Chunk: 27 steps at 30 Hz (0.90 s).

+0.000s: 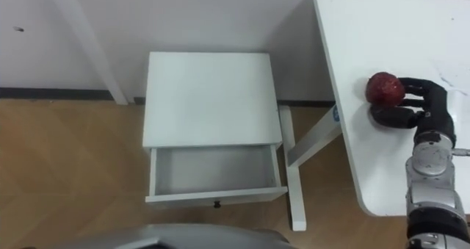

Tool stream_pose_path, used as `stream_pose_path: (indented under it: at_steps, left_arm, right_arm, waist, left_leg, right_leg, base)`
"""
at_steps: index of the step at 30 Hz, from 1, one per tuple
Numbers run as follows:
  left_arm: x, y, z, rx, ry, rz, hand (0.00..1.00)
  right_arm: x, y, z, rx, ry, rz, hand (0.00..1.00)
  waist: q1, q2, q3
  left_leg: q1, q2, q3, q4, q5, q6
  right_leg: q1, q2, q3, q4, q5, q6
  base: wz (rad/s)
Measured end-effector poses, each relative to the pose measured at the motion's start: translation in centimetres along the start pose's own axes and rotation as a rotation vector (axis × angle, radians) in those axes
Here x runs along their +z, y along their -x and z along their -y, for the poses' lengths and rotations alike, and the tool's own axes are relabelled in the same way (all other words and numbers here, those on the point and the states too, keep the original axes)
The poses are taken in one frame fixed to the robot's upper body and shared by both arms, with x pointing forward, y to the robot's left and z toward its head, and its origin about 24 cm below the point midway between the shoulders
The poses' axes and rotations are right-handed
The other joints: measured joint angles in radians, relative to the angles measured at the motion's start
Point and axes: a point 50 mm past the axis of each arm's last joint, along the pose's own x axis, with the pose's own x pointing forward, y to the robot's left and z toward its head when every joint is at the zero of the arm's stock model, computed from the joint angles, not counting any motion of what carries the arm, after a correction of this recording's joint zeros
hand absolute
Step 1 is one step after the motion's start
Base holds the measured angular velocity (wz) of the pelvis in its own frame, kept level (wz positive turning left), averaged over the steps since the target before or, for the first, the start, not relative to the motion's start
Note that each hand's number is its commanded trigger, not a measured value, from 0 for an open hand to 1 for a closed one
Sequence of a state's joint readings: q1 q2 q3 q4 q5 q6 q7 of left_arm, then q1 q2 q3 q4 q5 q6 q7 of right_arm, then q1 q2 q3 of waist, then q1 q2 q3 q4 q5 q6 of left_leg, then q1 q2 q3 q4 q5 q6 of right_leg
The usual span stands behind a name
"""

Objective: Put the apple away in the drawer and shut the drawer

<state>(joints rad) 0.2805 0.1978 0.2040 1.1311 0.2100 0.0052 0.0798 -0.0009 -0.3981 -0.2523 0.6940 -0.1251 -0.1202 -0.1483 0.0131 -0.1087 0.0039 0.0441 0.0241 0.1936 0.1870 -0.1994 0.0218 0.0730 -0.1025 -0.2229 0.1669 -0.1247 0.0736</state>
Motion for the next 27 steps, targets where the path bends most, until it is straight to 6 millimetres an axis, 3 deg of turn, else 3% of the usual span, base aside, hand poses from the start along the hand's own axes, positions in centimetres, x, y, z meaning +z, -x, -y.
stream_pose_path:
  at_steps: [8, 12, 14, 18, 21, 27]
  left_arm:
    - [0.8, -0.1, 0.2, -0.033, -0.051, 0.02, 0.0]
    - [1.6, -0.2, 0.6, -0.05, -0.081, 0.036, 0.0]
    - [2.3, -0.3, 0.7, -0.055, -0.087, 0.049, 0.0]
    - [3.2, -0.4, 1.1, -0.065, -0.11, 0.072, 0.0]
    - [3.3, -0.4, 1.2, -0.069, -0.117, 0.072, 0.0]
    - [3.7, -0.3, 1.8, -0.083, -0.149, 0.087, 0.0]
  right_arm:
    - [1.9, 0.1, -1.4, 0.067, 0.127, 0.1, 1.0]
    - [4.9, 0.7, -4.0, 0.18, 0.227, 0.246, 1.0]
    - [5.6, 1.2, -5.2, 0.242, 0.279, 0.28, 1.0]
    - [8.0, 3.0, -8.2, 0.374, 0.38, 0.415, 1.0]
    - [8.5, 3.8, -9.6, 0.452, 0.382, 0.446, 1.0]
    - [8.5, 5.3, -12.4, 0.569, 0.373, 0.457, 1.0]
  waist:
    - [0.015, -0.001, 0.0019]
    - [0.025, 0.012, 0.0026]
    - [0.047, 0.015, 0.0025]
    - [0.076, 0.033, 0.0092]
    - [0.08, 0.04, 0.0006]
    - [0.104, 0.036, -0.0018]
  left_leg:
    - [-0.003, 0.002, 0.0, -0.001, 0.0, 0.0]
    - [-0.009, 0.0, -0.005, 0.001, 0.0, 0.0]
    - [-0.01, 0.0, -0.005, 0.002, 0.0, 0.0]
    - [-0.027, 0.0, -0.006, 0.011, 0.0, 0.0]
    - [-0.048, 0.001, -0.03, 0.014, 0.001, 0.0]
    - [-0.051, 0.001, -0.034, 0.011, 0.002, 0.001]
  right_leg:
    - [-0.004, 0.0, 0.0, 0.0, 0.0, 0.0]
    - [-0.006, 0.0, -0.003, -0.001, 0.0, 0.0]
    - [-0.007, 0.0, -0.004, 0.0, 0.0, 0.0]
    - [-0.025, 0.0, -0.008, -0.001, 0.0, 0.0]
    - [-0.034, -0.002, -0.029, -0.001, 0.0, 0.0]
    - [-0.037, -0.002, -0.03, -0.003, 0.0, 0.0]
  base:
    - [0.0]
    - [0.04]
    - [0.02]
    - [0.02]
    - [0.21]
    - [0.04]
